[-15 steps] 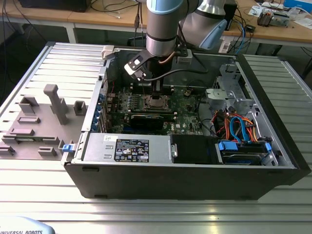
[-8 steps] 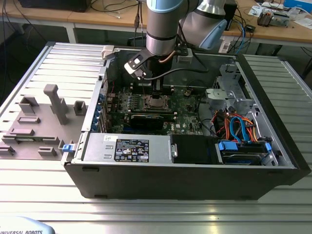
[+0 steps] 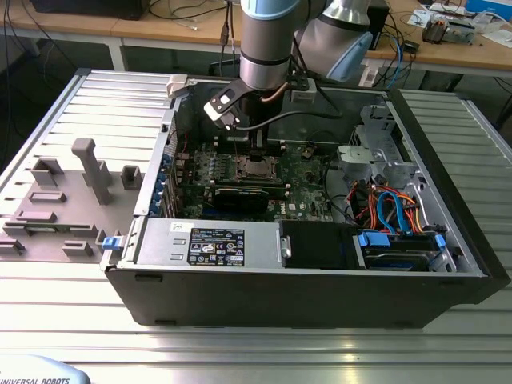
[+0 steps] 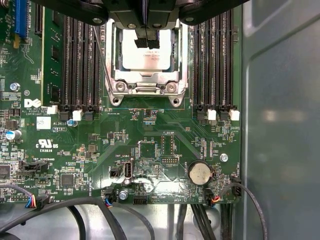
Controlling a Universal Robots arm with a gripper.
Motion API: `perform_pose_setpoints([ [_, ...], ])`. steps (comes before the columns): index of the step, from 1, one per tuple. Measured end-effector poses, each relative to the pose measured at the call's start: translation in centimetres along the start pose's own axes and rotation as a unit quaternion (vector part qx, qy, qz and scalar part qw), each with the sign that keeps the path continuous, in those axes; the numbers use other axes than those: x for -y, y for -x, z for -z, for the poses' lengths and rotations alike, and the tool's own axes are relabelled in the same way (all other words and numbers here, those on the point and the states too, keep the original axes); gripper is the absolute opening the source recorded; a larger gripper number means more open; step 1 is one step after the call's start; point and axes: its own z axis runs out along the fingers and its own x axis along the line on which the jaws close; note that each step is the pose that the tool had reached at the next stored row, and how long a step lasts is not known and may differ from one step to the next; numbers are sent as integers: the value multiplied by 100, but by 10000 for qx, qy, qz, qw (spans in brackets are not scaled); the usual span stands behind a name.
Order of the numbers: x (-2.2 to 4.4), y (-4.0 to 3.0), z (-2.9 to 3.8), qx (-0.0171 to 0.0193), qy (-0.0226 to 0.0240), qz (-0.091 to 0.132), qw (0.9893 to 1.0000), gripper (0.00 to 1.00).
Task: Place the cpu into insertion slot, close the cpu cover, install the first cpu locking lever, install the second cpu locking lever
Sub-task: 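Install the first cpu locking lever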
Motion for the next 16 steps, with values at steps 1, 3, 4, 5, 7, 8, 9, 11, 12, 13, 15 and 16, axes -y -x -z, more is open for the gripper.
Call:
perform_pose_setpoints([
  [1, 0, 0, 4, 0, 0, 0, 10000, 11],
  [3, 0, -1, 12, -1, 0, 0, 10000, 11],
  [4, 0, -1, 12, -2, 1, 0, 10000, 11],
  [5, 0, -1, 15, 0, 0, 0, 10000, 11],
  [7, 0, 0, 23, 1, 0, 0, 10000, 11],
  [8, 0, 0, 27, 0, 0, 0, 10000, 11],
  [9, -1, -1, 33, 0, 0, 0, 10000, 11],
  [11, -1, -1, 36, -1, 1, 0, 10000, 11],
  [12, -1, -1, 38, -1, 0, 0, 10000, 11],
  [13, -1, -1, 38, -1, 0, 0, 10000, 11],
  [15, -1, -1, 42, 0, 0, 0, 10000, 11],
  [16, -1, -1, 44, 0, -1, 0, 10000, 11],
])
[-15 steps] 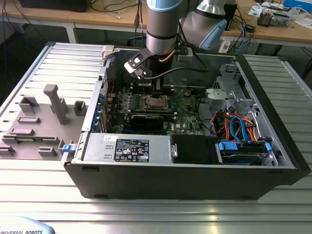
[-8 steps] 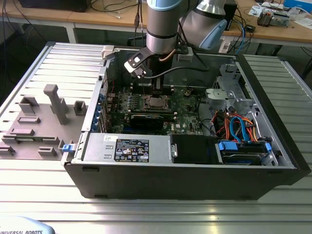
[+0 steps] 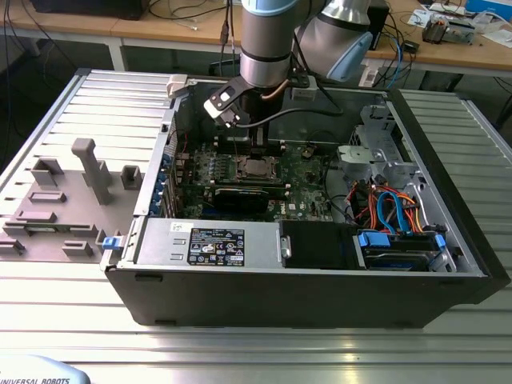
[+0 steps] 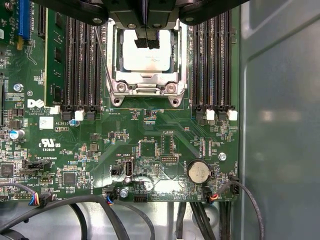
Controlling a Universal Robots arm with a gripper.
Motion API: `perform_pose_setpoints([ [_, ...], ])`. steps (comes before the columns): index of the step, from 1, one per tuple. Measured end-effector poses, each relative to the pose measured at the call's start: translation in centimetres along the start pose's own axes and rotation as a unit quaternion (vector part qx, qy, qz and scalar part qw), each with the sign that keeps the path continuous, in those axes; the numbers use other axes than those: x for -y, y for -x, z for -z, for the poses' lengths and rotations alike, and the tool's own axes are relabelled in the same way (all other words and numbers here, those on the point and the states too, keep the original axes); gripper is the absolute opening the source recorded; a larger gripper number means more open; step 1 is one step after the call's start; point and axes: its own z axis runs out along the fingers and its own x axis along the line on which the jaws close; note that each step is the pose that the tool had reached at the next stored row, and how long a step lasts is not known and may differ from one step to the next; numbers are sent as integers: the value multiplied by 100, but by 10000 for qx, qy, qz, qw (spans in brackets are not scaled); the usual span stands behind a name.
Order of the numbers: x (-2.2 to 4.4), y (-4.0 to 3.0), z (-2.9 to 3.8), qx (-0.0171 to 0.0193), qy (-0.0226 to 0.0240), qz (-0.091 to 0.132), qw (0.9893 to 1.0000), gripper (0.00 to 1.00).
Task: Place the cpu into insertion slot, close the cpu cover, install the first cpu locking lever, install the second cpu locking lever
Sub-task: 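Install the first cpu locking lever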
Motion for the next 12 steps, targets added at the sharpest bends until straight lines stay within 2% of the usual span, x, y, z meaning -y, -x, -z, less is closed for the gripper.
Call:
perform_pose_setpoints([
  [12, -1, -1, 20, -1, 1, 0, 10000, 11],
])
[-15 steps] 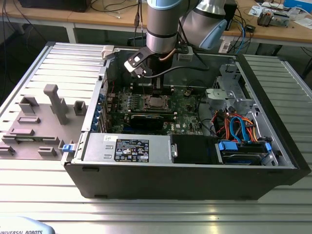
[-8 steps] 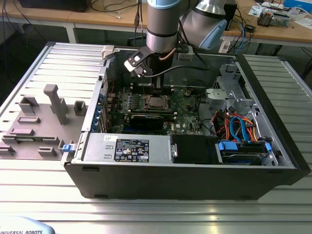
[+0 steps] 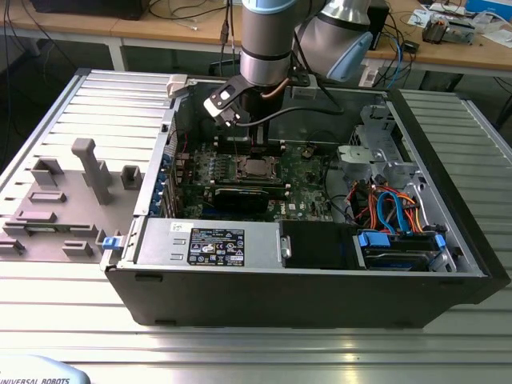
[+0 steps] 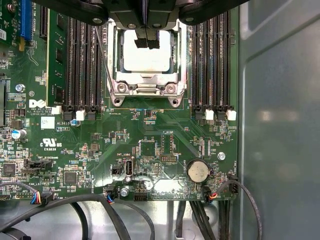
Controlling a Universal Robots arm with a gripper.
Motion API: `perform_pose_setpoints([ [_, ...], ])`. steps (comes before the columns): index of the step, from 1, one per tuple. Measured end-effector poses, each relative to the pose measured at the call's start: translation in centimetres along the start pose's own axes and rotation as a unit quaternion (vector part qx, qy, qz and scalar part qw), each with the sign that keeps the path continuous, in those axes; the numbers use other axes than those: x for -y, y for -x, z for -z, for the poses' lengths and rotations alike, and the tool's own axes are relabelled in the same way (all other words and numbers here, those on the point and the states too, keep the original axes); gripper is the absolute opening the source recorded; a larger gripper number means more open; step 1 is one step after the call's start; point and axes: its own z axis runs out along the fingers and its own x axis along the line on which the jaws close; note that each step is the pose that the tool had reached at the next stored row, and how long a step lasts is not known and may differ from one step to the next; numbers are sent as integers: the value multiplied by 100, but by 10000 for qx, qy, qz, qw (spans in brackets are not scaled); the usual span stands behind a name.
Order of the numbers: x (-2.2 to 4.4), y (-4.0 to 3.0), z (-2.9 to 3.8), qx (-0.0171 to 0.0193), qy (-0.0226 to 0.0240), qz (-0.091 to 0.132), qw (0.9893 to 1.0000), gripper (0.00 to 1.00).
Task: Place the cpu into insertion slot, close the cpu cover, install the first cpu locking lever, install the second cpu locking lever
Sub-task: 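Install the first cpu locking lever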
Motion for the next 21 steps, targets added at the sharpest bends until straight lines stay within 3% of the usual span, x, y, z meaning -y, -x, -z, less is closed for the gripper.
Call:
perform_pose_setpoints([
  [12, 0, -1, 43, 0, 0, 0, 10000, 11],
  [16, -1, -3, 118, 1, -1, 0, 10000, 11],
  [21, -1, -4, 164, 0, -1, 0, 10000, 11],
])
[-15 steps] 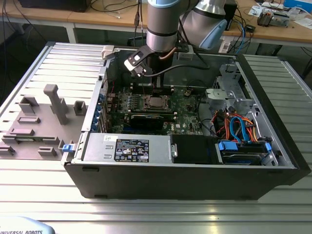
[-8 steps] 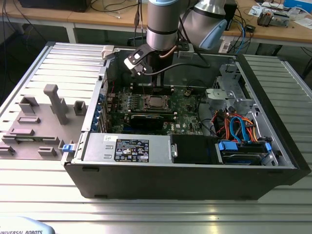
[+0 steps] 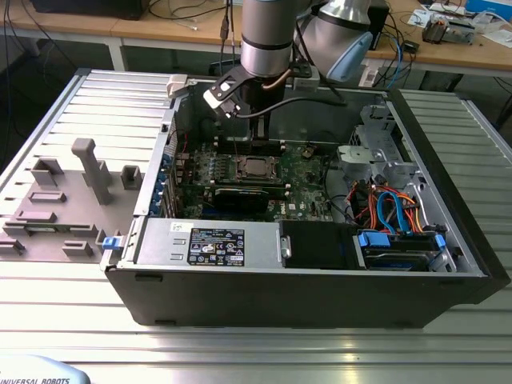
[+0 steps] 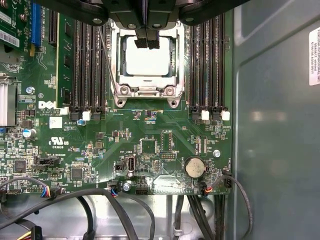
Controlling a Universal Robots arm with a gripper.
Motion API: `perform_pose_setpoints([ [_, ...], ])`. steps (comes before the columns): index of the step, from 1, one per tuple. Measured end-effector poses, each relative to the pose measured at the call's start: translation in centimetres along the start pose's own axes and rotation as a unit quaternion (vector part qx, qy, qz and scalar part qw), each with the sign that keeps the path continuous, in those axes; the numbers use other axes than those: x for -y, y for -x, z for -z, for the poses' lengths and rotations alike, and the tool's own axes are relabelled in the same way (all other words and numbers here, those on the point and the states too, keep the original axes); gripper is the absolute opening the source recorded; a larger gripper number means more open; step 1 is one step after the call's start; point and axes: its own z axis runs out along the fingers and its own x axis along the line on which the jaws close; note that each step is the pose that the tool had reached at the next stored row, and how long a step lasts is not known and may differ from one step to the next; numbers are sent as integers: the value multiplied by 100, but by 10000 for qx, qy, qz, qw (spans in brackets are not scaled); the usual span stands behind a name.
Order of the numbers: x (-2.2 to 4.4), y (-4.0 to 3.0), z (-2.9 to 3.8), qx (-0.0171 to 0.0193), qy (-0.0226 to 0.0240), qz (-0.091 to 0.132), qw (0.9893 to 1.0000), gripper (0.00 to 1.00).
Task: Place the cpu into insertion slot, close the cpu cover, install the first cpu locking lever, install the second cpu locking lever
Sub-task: 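Install the first cpu locking lever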
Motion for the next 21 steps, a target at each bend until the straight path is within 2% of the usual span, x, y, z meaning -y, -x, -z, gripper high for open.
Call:
perform_pose_setpoints([
  [18, -1, -4, 174, 0, 0, 0, 10000, 11],
  [21, -1, -4, 176, -1, 1, 0, 10000, 11],
])
